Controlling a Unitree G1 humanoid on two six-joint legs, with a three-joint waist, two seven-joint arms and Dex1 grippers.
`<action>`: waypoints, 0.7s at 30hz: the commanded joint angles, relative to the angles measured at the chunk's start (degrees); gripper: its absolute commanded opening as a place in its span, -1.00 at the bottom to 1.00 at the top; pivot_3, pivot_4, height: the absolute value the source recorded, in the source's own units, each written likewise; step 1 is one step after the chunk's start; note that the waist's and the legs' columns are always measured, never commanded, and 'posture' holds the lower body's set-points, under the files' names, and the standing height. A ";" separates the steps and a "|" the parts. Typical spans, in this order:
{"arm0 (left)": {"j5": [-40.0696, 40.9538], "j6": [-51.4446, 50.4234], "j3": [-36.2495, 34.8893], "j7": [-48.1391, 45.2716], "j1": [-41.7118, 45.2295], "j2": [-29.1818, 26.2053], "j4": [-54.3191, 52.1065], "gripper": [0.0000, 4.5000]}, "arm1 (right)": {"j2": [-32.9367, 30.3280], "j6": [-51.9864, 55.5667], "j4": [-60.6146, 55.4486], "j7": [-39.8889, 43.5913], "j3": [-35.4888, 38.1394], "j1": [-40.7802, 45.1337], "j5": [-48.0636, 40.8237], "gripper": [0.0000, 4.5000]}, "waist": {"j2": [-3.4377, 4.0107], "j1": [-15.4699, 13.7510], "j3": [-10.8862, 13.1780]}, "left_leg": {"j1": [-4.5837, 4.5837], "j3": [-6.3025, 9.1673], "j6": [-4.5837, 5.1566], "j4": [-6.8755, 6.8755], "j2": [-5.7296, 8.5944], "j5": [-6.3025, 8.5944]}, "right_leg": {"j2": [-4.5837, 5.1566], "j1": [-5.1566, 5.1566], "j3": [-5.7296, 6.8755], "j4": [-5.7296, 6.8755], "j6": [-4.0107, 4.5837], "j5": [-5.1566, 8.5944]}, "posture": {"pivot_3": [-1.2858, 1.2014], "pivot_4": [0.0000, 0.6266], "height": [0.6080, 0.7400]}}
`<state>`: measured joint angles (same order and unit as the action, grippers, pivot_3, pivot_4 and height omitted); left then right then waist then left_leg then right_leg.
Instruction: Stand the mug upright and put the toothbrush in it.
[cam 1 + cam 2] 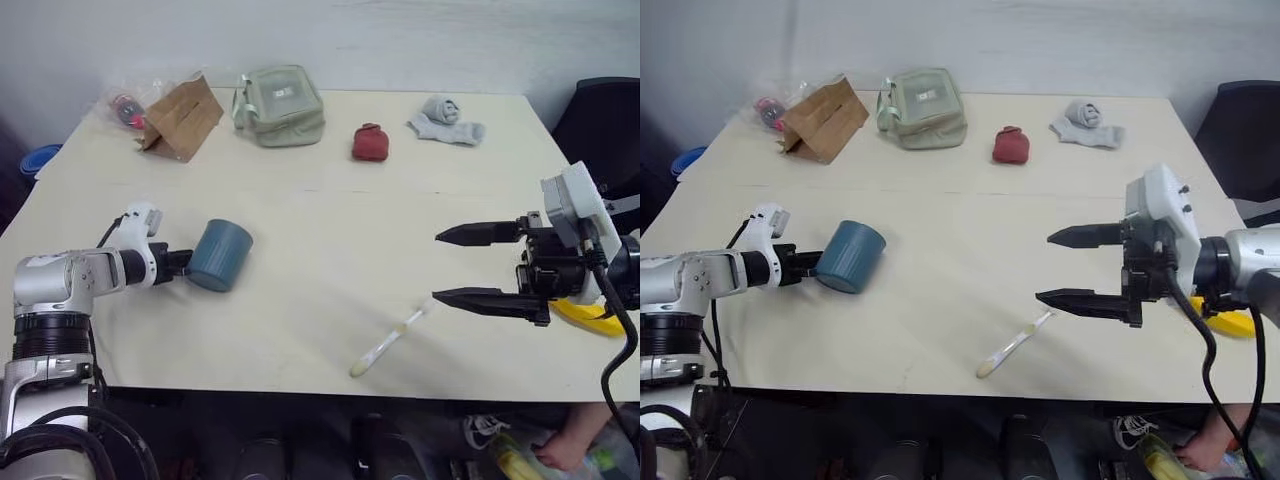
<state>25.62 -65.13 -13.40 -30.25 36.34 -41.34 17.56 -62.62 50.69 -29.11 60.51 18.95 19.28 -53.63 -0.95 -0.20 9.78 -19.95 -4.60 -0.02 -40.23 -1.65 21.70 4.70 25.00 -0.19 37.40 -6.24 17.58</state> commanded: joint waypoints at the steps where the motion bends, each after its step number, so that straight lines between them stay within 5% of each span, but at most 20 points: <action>1: 1.05 2.09 -3.80 4.10 -0.86 3.62 -7.89 -1.00 | -0.77 -1.25 0.08 -1.56 2.11 -2.37 2.60 1.00 | -0.03 0.02 0.02 | -0.05 0.04 0.00 0.00 0.00 0.00 | 0.09 0.00 -0.01 -0.02 -0.01 0.00 | 0.03 -0.52 1.00; 4: 1.79 4.08 -5.60 6.86 -1.30 7.55 -14.16 -1.00 | 0.14 -1.24 1.07 -3.40 2.73 -3.61 3.13 1.00 | -0.17 -0.05 0.10 | -0.28 0.21 -0.06 -0.01 0.00 -0.03 | 0.25 0.12 0.02 0.02 -0.04 -0.02 | 0.03 -0.52 1.00; 6: 7.02 5.81 -11.36 15.80 1.36 19.98 -21.85 -1.00 | 3.17 -2.17 1.49 -8.58 2.82 -4.85 5.35 1.00 | -0.21 -0.15 0.11 | -0.36 0.28 -0.08 0.00 -0.01 -0.03 | 0.22 0.14 0.08 0.02 -0.05 -0.03 | 0.03 -0.52 1.00; 10: -7.81 31.83 5.29 14.31 -4.12 24.71 -32.64 -1.00 | 8.92 -1.42 -0.69 -16.55 4.72 -6.24 4.97 1.00 | -0.45 -1.07 0.14 | -0.55 0.31 -0.09 -0.07 0.02 0.01 | 0.06 0.12 0.17 -0.36 -0.32 -0.22 | 0.03 -0.52 1.00; 21: -25.40 69.22 17.86 19.89 -5.29 33.41 -10.07 -1.00 | 10.98 0.99 -5.38 -22.49 7.13 -10.28 0.23 1.00 | -0.34 -1.20 0.11 | -0.23 -0.04 0.24 0.05 0.02 -0.18 | -0.28 -0.31 0.07 -1.11 -0.41 -0.71 | 0.03 -0.52 1.00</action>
<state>1.97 -1.21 2.75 -9.75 31.00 -8.29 6.18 -51.45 51.64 -32.73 38.57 23.22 9.27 -52.11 -1.29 -1.40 9.89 -20.18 -4.63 0.28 -40.18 -1.64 21.54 4.44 24.66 -0.12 36.21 -6.66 16.83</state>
